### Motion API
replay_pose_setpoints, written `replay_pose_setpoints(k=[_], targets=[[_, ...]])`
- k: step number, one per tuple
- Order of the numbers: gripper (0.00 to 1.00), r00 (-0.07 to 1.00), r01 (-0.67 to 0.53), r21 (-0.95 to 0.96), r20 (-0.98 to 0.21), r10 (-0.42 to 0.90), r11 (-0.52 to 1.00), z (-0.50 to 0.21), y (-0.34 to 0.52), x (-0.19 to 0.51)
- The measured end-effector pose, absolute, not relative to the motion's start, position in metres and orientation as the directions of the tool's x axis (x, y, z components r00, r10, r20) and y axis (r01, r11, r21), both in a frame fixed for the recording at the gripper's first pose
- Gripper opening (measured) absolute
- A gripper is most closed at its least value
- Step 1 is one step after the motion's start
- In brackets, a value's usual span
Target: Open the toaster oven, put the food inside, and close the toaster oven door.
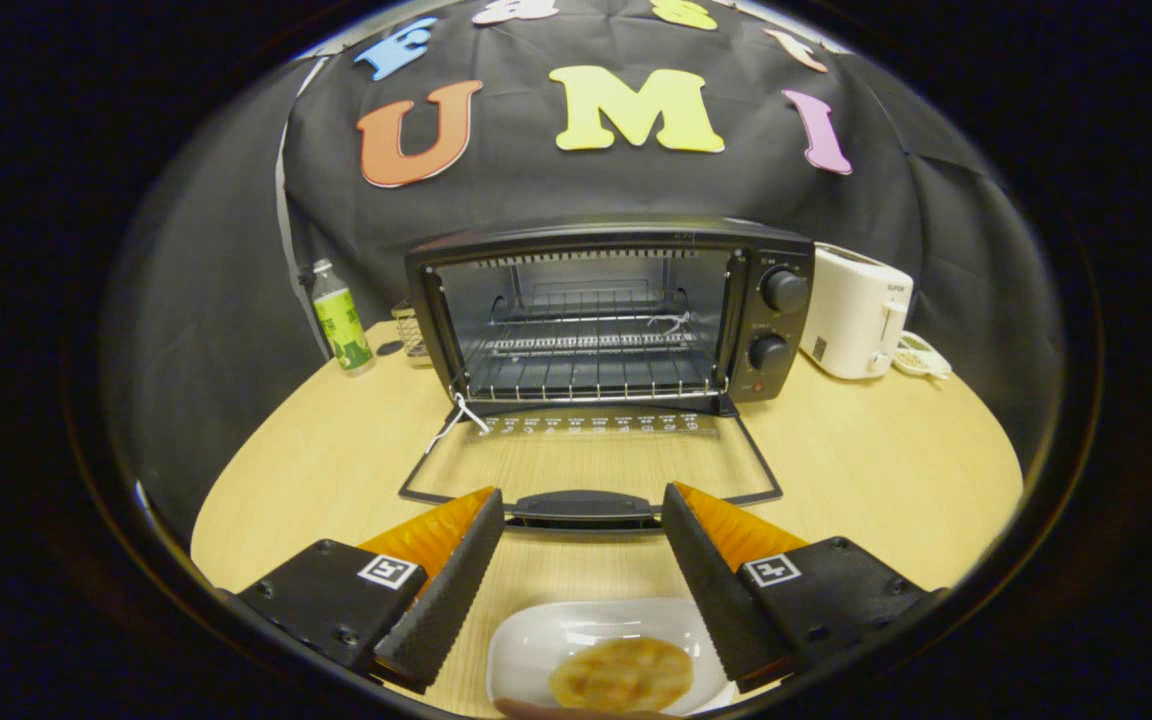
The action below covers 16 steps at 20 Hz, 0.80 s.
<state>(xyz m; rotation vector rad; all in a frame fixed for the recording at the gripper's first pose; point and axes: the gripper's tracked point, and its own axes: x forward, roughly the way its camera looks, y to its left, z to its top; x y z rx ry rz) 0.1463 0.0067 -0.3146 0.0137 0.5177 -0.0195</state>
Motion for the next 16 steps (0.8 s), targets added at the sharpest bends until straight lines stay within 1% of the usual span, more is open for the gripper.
replay_pose_setpoints(k=[5,10,13,16], targets=[[1.00,0.906,0.026,-0.016,-0.423,-0.030,1.000,-0.296,0.003,0.112],[1.00,0.933,0.026,-0.032,-0.358,-0.036,0.999,-0.295,0.001,0.070],[1.00,0.935,0.012,-0.022,-0.355,-0.019,1.000,-0.305,0.005,0.049],[1.00,0.932,0.019,-0.032,-0.360,-0.029,0.999,-0.315,0.001,0.037]])
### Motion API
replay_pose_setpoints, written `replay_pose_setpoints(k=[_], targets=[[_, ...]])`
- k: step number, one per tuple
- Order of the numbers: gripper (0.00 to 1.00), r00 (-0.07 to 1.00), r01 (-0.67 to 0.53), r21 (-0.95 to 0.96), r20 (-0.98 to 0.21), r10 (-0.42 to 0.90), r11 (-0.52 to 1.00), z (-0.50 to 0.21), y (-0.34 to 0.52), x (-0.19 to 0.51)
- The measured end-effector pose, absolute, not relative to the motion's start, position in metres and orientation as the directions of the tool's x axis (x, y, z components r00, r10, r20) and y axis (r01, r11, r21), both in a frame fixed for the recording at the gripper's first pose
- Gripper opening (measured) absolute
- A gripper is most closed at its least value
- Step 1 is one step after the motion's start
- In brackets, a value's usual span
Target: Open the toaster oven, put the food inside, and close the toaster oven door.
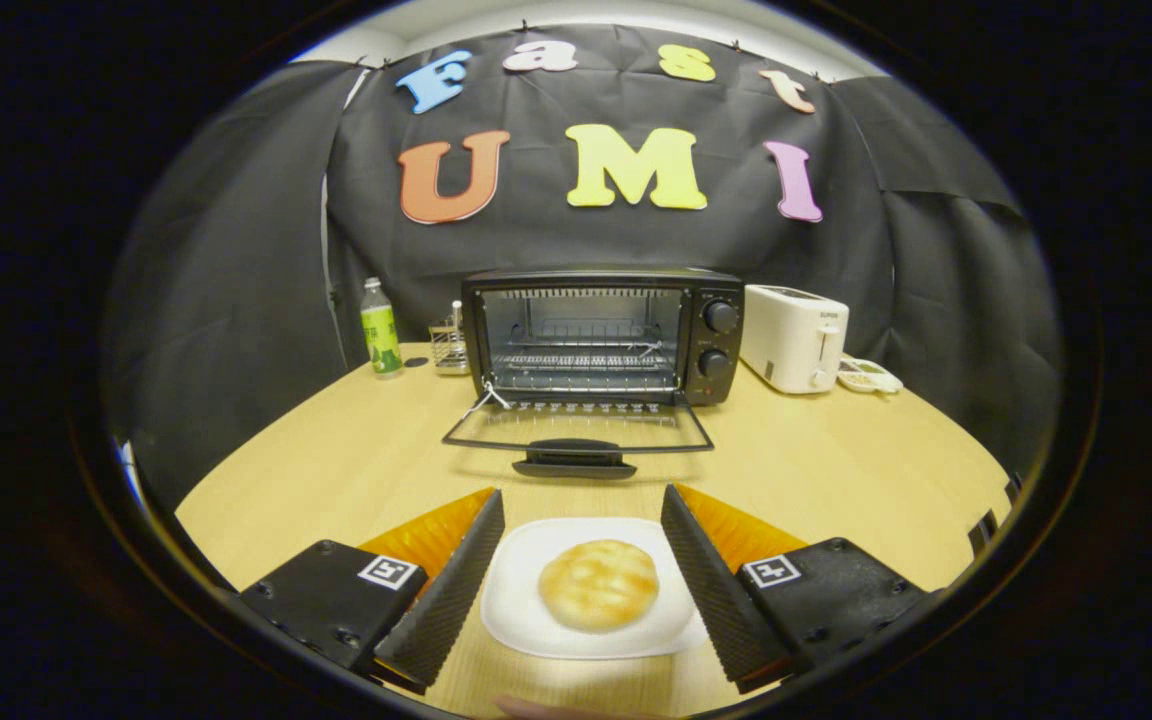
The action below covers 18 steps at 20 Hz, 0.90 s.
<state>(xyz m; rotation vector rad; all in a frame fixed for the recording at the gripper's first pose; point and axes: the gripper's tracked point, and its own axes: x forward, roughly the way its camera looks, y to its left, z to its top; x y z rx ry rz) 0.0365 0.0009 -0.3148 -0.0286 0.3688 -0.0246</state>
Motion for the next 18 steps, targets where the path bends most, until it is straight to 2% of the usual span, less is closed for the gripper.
replay_pose_setpoints(k=[18], targets=[[1.00,0.912,0.041,-0.057,-0.405,-0.060,0.998,-0.376,-0.004,0.015]])
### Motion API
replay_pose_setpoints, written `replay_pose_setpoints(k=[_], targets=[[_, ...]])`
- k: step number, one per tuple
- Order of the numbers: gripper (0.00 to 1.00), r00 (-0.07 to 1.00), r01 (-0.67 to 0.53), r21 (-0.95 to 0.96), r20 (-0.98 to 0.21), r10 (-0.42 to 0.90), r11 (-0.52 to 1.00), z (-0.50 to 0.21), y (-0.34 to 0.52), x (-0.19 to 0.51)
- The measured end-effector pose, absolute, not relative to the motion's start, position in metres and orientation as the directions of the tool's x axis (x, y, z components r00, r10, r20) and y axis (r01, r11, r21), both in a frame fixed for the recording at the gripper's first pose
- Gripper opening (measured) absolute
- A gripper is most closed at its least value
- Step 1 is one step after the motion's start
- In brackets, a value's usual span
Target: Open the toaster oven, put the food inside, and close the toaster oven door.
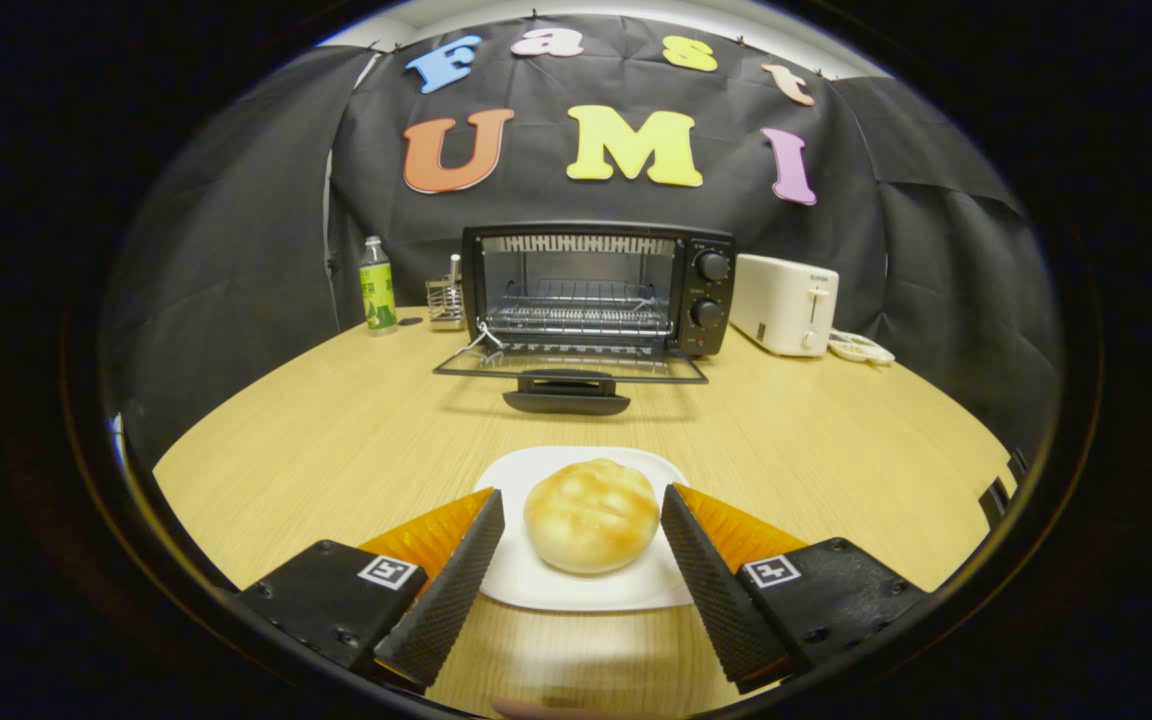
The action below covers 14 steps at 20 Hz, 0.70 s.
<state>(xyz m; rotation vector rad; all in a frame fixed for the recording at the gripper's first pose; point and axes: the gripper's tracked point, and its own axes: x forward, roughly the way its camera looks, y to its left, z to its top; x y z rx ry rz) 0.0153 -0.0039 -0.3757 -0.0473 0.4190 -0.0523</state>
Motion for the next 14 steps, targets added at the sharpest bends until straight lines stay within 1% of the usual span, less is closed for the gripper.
replay_pose_setpoints(k=[9,11,14], targets=[[1.00,0.887,0.068,0.005,-0.459,-0.058,0.998,-0.397,-0.008,0.022],[1.00,0.888,0.068,0.006,-0.456,-0.058,0.998,-0.396,-0.008,0.023],[0.93,0.891,0.064,0.017,-0.451,-0.050,0.998,-0.395,-0.006,0.021]])
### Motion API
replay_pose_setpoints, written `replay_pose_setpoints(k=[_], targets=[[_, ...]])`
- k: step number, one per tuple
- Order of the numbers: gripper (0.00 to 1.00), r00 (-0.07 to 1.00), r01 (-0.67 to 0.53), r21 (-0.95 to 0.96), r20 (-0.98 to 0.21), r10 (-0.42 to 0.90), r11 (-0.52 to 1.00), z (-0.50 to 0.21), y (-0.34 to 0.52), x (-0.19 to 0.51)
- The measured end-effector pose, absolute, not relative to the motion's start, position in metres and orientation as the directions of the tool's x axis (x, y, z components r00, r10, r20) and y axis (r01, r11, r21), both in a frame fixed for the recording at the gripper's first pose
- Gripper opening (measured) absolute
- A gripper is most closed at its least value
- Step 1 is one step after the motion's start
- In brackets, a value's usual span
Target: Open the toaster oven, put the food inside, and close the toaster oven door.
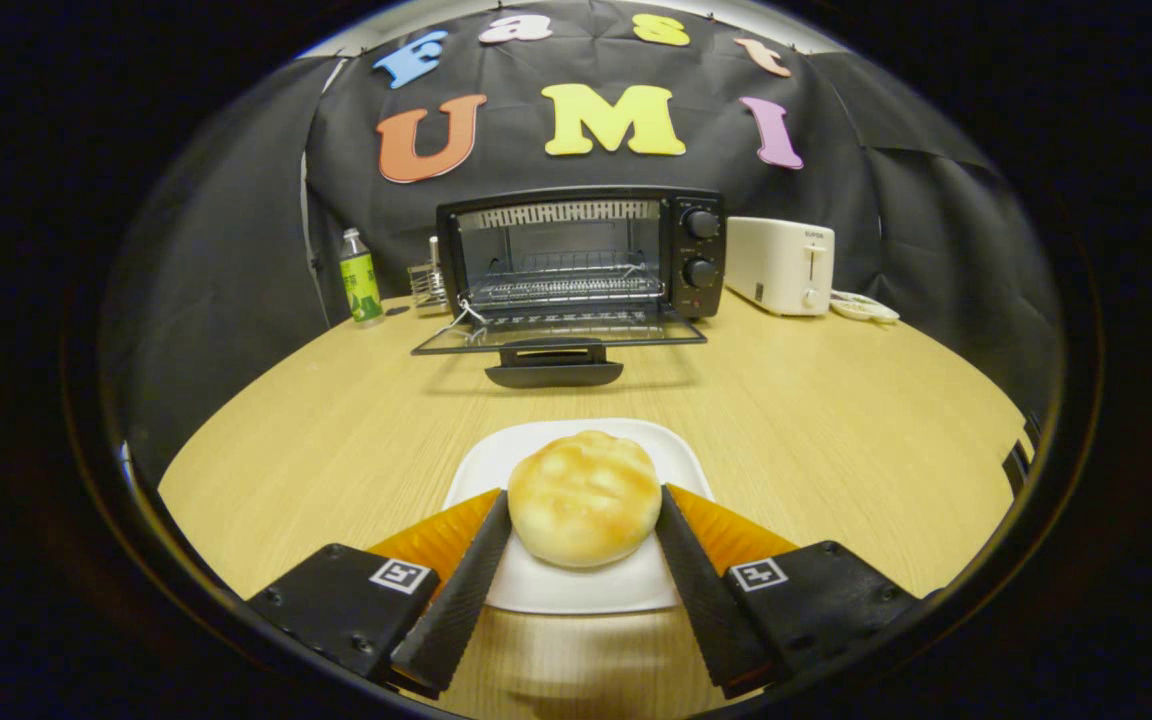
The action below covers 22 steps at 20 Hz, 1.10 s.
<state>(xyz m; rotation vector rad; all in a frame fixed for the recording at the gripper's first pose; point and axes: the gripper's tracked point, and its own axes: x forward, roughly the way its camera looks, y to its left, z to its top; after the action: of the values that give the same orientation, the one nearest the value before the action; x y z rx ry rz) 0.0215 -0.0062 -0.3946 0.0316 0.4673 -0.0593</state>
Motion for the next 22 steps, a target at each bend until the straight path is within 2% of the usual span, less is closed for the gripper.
replay_pose_setpoints(k=[3,11,17,22], targets=[[0.91,0.905,0.043,0.046,-0.426,-0.019,0.998,-0.379,-0.002,0.019],[0.90,0.960,-0.046,0.256,-0.256,0.113,0.966,-0.297,0.021,0.036],[0.90,0.972,-0.082,0.385,-0.175,0.160,0.919,-0.264,0.030,0.075],[0.90,0.973,-0.071,0.505,-0.154,0.171,0.860,-0.264,0.026,0.122]])
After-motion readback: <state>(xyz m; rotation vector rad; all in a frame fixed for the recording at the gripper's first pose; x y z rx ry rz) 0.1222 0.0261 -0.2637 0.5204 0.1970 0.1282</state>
